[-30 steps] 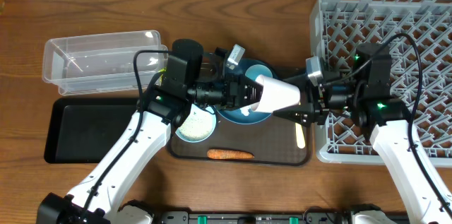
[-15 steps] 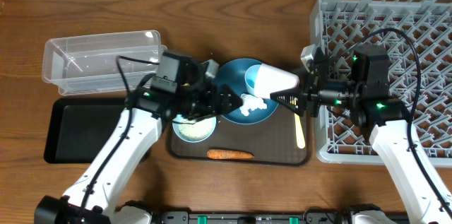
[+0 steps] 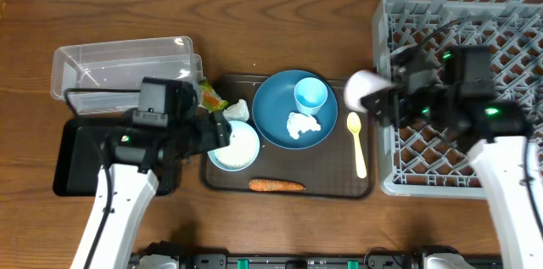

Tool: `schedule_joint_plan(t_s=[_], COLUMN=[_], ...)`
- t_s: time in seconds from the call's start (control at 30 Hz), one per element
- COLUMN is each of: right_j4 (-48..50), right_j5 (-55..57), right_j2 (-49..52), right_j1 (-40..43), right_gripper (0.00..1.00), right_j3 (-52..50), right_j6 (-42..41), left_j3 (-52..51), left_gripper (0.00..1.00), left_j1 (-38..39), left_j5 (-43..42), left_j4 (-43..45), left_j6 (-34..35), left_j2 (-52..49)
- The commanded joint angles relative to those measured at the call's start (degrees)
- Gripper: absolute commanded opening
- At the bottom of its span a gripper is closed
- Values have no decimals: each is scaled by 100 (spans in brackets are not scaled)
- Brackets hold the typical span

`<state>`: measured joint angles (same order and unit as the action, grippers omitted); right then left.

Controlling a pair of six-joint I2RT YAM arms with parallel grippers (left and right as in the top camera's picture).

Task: Sort waste into correct bins and load items into the dishwasher rack
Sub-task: 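Carry the pink cup with the right gripper into the dish rack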

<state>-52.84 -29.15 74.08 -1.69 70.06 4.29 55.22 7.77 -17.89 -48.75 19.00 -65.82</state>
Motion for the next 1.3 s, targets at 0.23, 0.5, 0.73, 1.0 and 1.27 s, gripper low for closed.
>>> schedule_joint_plan(t_s=[0.23,0.5,0.73,1.0,1.27], right_j4=[-957,-1067,-765,-568,-352], right_j5=[1829,3182,3263,3386,3381], right_j2=[-129,293,883,1478,1963], right_j1=[1596,2953,3875,4463,4900], right_gripper=[31,30,31,27,25], right_j3=[1322,1322,1322,1318,1318], right_j6=[-452,-1344,-1596,-1858,-2017], left_j3=[52,52,52,52,50], left_gripper=[82,81,82,82,82], left_j1=[-37,-37,-37,-37,-37], left_j5=[533,533,533,533,533], left_j4=[-114,-114,-131,-140,-179], left_j6=[-142,-140,-140,-140,-140], left_j2=[57,57,57,57,57])
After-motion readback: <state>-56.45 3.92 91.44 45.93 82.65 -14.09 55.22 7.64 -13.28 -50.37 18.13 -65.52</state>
